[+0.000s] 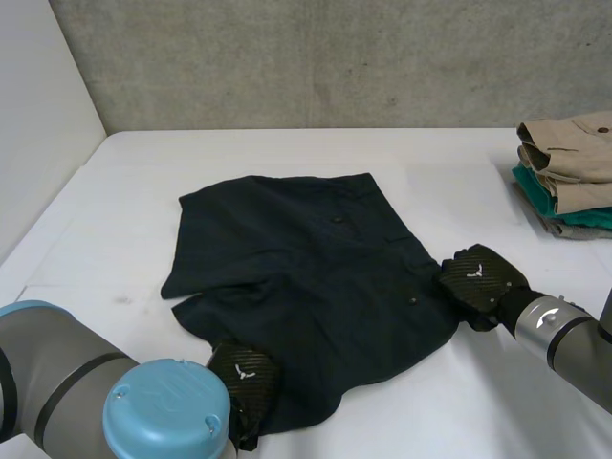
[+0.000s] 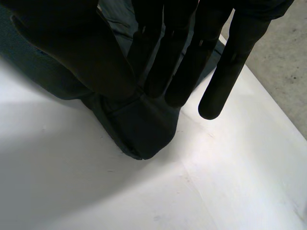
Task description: Fold the laundry.
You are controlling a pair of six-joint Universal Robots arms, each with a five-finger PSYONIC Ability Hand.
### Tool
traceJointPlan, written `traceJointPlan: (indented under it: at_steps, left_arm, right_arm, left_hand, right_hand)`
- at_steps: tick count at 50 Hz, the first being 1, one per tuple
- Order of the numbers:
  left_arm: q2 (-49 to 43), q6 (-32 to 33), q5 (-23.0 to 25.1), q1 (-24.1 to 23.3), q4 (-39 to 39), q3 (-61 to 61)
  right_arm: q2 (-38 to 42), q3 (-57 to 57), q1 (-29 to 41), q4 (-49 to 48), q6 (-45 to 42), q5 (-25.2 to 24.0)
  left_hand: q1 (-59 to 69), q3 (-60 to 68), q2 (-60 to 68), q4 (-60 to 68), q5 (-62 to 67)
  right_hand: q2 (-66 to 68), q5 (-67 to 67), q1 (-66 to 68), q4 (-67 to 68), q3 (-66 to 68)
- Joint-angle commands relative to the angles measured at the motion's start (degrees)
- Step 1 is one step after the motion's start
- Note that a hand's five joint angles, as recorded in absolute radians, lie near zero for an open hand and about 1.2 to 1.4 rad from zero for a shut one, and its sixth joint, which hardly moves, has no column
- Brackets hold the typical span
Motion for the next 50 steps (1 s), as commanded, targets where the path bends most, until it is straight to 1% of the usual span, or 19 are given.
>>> traceJointPlan:
  at_steps: [1, 6, 9, 12, 13, 14, 17, 21, 22, 26, 30, 34, 35, 36, 38, 39, 41, 45, 50]
  left_arm:
    - [-0.6, 0.1, -0.2, 0.5, 0.7, 0.4]
    - [0.0, 0.8, -0.4, 1.1, 0.3, 1.0]
    - [3.8, 1.5, -0.6, 1.8, -1.6, 1.7]
    - [11.0, 2.0, -0.5, 2.8, -4.6, 3.2]
    - [12.8, 2.0, -0.5, 3.2, -5.2, 3.8]
    - [16.5, 2.0, -0.4, 4.0, -6.4, 5.4]
    - [21.9, 2.1, -0.2, 4.9, -7.6, 8.3]
    - [30.0, 2.2, 0.0, 6.0, -9.4, 14.0]
    - [32.6, 2.7, 0.0, 6.2, -9.8, 16.6]
    - [36.1, 5.2, 0.1, 6.5, -9.6, 23.0]
    - [36.0, 9.2, 0.2, 7.0, -9.3, 28.7]
    - [33.1, 11.4, 1.5, 7.5, -8.7, 29.5]
    - [31.8, 11.6, 1.8, 7.3, -8.6, 29.0]
    - [29.7, 11.6, 2.0, 7.7, -8.1, 27.3]
    - [27.4, 11.6, 2.2, 7.9, -7.4, 25.5]
    - [26.4, 11.6, 2.2, 8.1, -7.0, 24.7]
    - [23.9, 11.4, 2.3, 9.1, -5.3, 22.5]
    - [20.5, 11.3, 2.4, 11.3, -3.3, 21.4]
    - [19.1, 11.4, 2.4, 11.7, -2.7, 22.5]
  right_arm:
    - [-2.0, -0.1, 0.0, 0.3, 0.8, 1.1]
    - [-6.5, -0.4, 0.0, 2.8, 2.1, 2.2]
    - [-10.3, -1.7, -0.1, 7.9, 1.7, 2.4]
    - [-14.7, -3.9, -0.1, 12.9, 1.5, 2.3]
    - [-17.9, -5.8, -0.1, 16.2, 1.4, 2.3]
    - [-19.6, -6.6, -0.1, 17.8, 1.3, 2.2]
    - [-26.1, -10.7, 0.0, 22.6, 1.4, 1.4]
    - [-31.9, -17.3, 0.0, 25.9, 2.8, 2.4]
    - [-32.5, -18.8, 0.0, 26.3, 3.5, 2.6]
    - [-34.1, -27.2, -0.1, 27.1, 9.6, 4.2]
    - [-33.4, -33.9, -0.5, 27.5, 14.3, 4.7]
    - [-31.0, -34.0, 0.5, 28.7, 15.3, 4.9]
    - [-29.2, -32.4, 1.7, 29.2, 15.8, 4.8]
    - [-28.3, -31.4, 2.6, 29.3, 16.1, 4.9]
    - [-26.7, -28.7, 4.8, 29.1, 16.9, 5.4]
    - [-25.6, -25.4, 6.6, 29.0, 18.2, 6.1]
    - [-24.7, -21.7, 8.5, 28.4, 20.3, 7.4]
    - [-22.6, -11.8, 11.1, 22.2, 28.2, 11.2]
    - [-17.7, -2.5, 11.6, 11.9, 35.9, 12.0]
  left_hand:
    - [21.9, 23.4, 23.3, 23.2, 23.7]
    - [21.9, 23.4, 23.3, 23.2, 23.7]
    - [21.9, 23.4, 23.3, 23.2, 23.7]
    - [21.9, 23.4, 23.3, 23.2, 23.7]
    - [21.9, 23.4, 23.3, 23.2, 23.7]
    - [21.9, 23.4, 23.3, 23.2, 23.7]
    - [21.9, 23.4, 23.3, 23.2, 23.7]
    - [21.9, 23.4, 23.3, 23.2, 23.7]
    - [21.9, 23.4, 23.3, 23.2, 23.7]
    - [21.9, 23.4, 23.3, 23.2, 23.7]
    - [21.9, 23.4, 23.3, 23.2, 23.7]
    - [21.9, 23.4, 23.3, 23.2, 23.7]
    - [21.9, 23.4, 23.3, 23.2, 23.7]
    - [21.9, 23.4, 23.3, 23.2, 23.7]
    - [21.9, 23.4, 23.3, 23.2, 23.7]
    - [21.9, 23.4, 23.3, 23.2, 23.7]
    - [21.9, 23.4, 23.3, 23.2, 23.7]
    - [21.9, 23.4, 23.3, 23.2, 23.7]
    - [21.9, 23.4, 23.3, 23.2, 23.7]
  right_hand:
    - [12.3, 12.7, 16.7, 11.2, 11.7]
    - [12.3, 12.7, 16.7, 11.2, 11.7]
    - [12.3, 12.7, 16.7, 11.2, 11.7]
    - [12.3, 12.7, 16.7, 11.2, 11.7]
    - [12.3, 12.7, 16.7, 11.2, 11.7]
    - [12.3, 12.7, 16.7, 11.2, 11.7]
    - [12.3, 12.7, 16.7, 11.2, 11.7]
    - [12.3, 12.7, 16.7, 11.2, 11.7]
    - [12.3, 12.7, 16.7, 11.2, 11.7]
    - [12.3, 12.7, 16.7, 11.2, 11.7]
    - [12.3, 12.7, 16.7, 11.2, 11.7]
    - [12.3, 12.7, 16.7, 11.2, 11.7]
    - [-6.7, -6.4, -2.4, -7.9, -7.3]
    - [-17.6, -17.3, -13.2, -18.7, -18.2]
    - [-31.8, -31.4, -27.4, -32.9, -32.4]
    - [-44.2, -43.8, -39.8, -45.3, -44.8]
    - [-56.3, -56.0, -52.0, -57.5, -56.9]
    - [-57.7, -57.3, -53.3, -58.8, -58.3]
    - [-57.7, -57.3, -53.3, -58.8, -58.3]
